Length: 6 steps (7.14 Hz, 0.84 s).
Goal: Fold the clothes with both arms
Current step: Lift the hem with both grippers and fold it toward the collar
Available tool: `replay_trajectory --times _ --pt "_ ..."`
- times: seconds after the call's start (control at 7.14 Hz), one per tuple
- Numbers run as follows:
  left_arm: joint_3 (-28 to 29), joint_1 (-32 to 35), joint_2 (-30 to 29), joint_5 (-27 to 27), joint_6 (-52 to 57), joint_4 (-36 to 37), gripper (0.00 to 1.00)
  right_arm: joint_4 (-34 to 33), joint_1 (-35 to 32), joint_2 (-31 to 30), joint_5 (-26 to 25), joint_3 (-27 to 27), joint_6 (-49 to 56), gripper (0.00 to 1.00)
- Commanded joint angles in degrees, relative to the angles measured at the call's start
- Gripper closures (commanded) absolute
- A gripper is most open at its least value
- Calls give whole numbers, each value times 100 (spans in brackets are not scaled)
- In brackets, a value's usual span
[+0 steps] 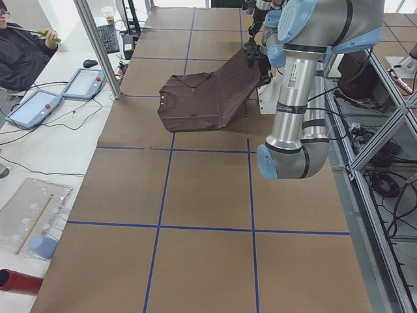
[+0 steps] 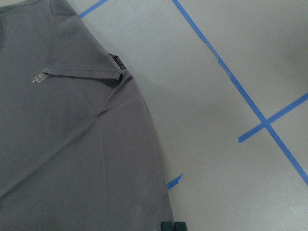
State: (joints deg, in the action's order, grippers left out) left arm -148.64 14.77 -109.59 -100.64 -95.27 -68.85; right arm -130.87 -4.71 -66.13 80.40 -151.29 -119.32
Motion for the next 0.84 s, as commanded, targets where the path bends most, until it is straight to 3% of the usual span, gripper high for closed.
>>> replay_trajectory --times 0.0,0.14,0.28,0.42,0.7 --pt "788 1100 -386 -70 1321 12 100 382 -1263 354 220 676 1247 100" --pt "1219 1611 -527 -140 1797 -6 100 995 -2096 373 935 1385 1514 100" --pt "1632 2034 -642 -201 2211 -110 100 1889 -2687 408 1160 2227 1865 100" --pt "2106 2386 -774 -202 2511 -277 100 2507 -3067 426 1205 2888 2138 100" --pt "3396 2749 -863 -185 2750 -1423 100 3414 -3404 837 1311 4181 2272 100"
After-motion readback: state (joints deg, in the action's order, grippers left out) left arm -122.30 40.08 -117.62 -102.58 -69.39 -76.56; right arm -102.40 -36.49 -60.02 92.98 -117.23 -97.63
